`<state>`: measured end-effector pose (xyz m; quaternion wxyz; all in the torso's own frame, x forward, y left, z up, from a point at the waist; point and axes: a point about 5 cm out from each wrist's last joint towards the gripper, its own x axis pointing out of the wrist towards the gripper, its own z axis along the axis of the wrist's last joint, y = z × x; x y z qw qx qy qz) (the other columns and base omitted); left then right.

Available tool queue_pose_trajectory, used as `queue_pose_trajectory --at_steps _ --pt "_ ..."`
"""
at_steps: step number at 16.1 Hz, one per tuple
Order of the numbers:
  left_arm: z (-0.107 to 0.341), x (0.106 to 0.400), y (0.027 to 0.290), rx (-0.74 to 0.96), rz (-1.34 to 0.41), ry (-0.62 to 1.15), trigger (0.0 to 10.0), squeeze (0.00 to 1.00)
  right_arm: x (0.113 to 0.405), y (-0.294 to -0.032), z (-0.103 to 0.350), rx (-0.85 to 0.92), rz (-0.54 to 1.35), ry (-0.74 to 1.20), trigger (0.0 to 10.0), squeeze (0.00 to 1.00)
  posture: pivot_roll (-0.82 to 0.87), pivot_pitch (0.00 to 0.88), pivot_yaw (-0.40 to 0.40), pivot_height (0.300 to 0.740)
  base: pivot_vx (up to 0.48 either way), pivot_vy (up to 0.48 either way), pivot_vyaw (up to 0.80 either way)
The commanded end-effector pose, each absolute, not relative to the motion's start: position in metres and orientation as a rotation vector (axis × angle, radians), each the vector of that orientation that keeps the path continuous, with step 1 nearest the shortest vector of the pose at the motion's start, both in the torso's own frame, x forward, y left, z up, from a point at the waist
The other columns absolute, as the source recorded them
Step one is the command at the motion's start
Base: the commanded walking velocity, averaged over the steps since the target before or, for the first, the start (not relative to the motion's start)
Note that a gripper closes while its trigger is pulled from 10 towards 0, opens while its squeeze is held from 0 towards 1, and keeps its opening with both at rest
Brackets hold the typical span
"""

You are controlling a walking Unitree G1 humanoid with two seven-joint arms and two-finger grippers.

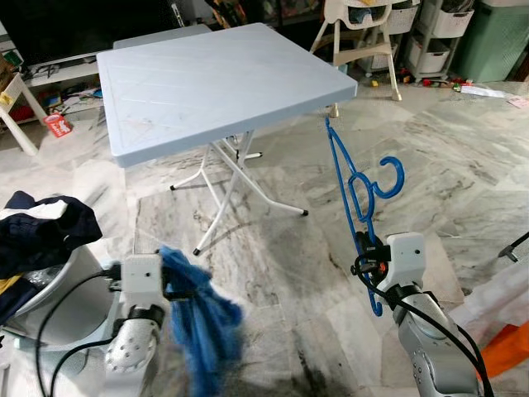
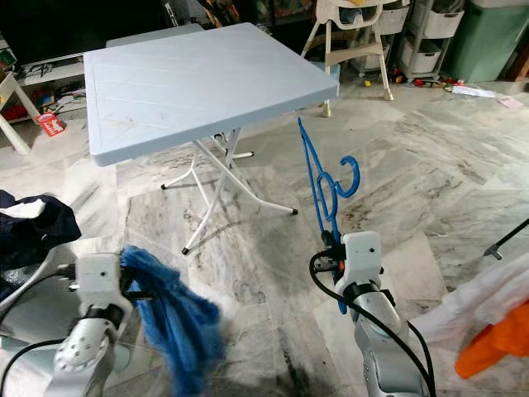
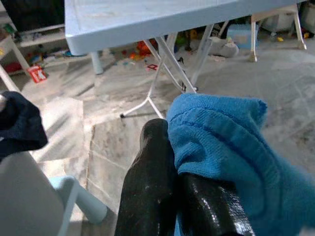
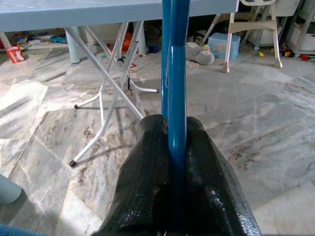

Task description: Hang hanger

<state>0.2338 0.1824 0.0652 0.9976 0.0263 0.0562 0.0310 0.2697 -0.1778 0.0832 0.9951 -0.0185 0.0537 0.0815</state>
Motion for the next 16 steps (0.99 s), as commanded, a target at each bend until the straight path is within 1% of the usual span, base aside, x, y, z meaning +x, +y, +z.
queue_pose_trajectory --at_steps 1,3,5,6,9,16 --pt "0.069 0.228 0.192 0.07 0.076 0.087 10.0 0.0 0.268 -0.177 0.087 -0.043 0.166 0.095 10.0 0.0 -0.07 0.009 0.052 0.74 0.0 0.0 0.0" --pt "0.068 0.223 0.194 0.065 0.08 0.088 10.0 0.0 0.265 -0.175 0.085 -0.054 0.188 0.102 10.0 0.0 -0.06 0.003 0.046 0.74 0.0 0.0 0.0" --pt "0.068 0.224 0.194 0.049 0.085 0.083 10.0 0.0 0.268 -0.171 0.086 -0.045 0.206 0.094 10.0 0.0 -0.06 0.0 0.041 0.74 0.0 0.0 0.58" --pt "0.069 0.226 0.193 0.042 0.079 0.076 10.0 0.0 0.27 -0.169 0.088 -0.031 0.214 0.086 10.0 0.0 -0.06 0.0 0.041 0.74 0.266 0.0 0.58" --pt "0.071 0.229 0.189 0.027 0.042 0.069 10.0 0.0 0.272 -0.167 0.092 -0.02 0.222 0.074 10.0 0.0 -0.06 0.0 0.04 0.74 0.333 0.0 0.5" --pt "0.074 0.233 0.187 0.008 0.016 0.057 10.0 0.0 0.273 -0.162 0.091 0.022 0.223 0.067 10.0 0.0 -0.05 0.0 0.051 0.74 0.42 0.0 0.0"
